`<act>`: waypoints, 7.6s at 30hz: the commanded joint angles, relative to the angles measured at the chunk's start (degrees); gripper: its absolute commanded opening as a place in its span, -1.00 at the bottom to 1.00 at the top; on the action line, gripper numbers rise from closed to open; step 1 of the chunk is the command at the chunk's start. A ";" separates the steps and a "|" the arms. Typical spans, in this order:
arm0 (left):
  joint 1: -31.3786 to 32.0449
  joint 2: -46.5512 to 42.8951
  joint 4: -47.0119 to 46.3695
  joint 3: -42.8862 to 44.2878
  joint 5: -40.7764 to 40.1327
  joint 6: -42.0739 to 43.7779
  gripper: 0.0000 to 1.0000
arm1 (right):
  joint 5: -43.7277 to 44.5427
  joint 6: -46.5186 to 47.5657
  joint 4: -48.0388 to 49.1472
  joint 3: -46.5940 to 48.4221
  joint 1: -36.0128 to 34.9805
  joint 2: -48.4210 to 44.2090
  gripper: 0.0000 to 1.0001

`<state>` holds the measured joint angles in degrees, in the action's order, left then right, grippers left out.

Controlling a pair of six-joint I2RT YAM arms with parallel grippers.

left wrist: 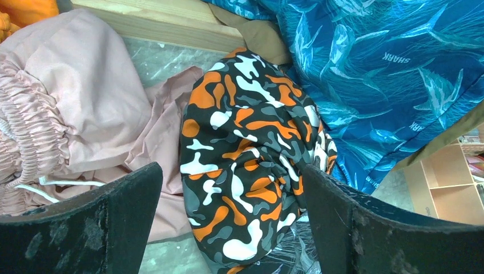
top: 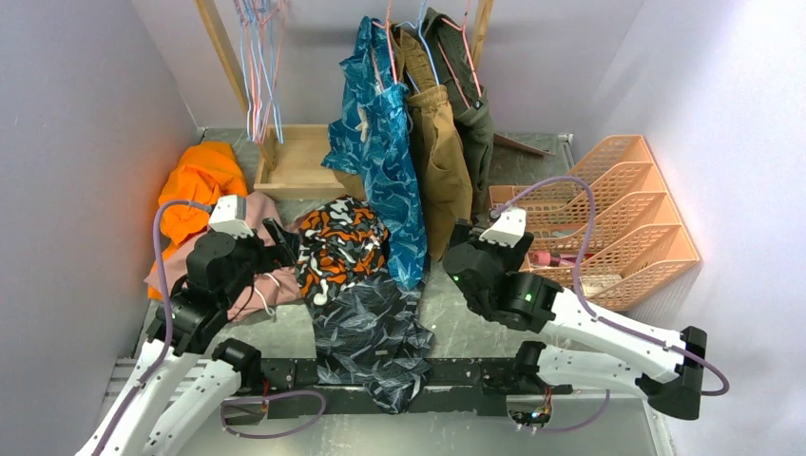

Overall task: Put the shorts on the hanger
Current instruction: Adjust the shorts at the center of the board.

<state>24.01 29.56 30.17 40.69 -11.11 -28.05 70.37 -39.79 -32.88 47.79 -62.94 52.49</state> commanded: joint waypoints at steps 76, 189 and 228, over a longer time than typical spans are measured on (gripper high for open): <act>0.07 -2.22 1.33 0.51 -4.84 -0.86 0.85 | -23.86 22.01 12.45 10.04 -19.66 -1.46 -1.00; -0.48 -6.22 -3.99 -0.17 23.86 5.80 0.84 | -52.68 18.71 1.32 12.05 -8.54 15.21 0.82; -0.46 -13.70 -5.82 -2.66 21.55 4.83 0.85 | -33.23 32.98 18.52 41.88 -10.24 4.50 -1.00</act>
<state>23.81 16.29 25.56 38.39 8.97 -23.38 34.20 -8.29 -21.26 90.67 -73.10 57.28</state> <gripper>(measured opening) 0.923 0.008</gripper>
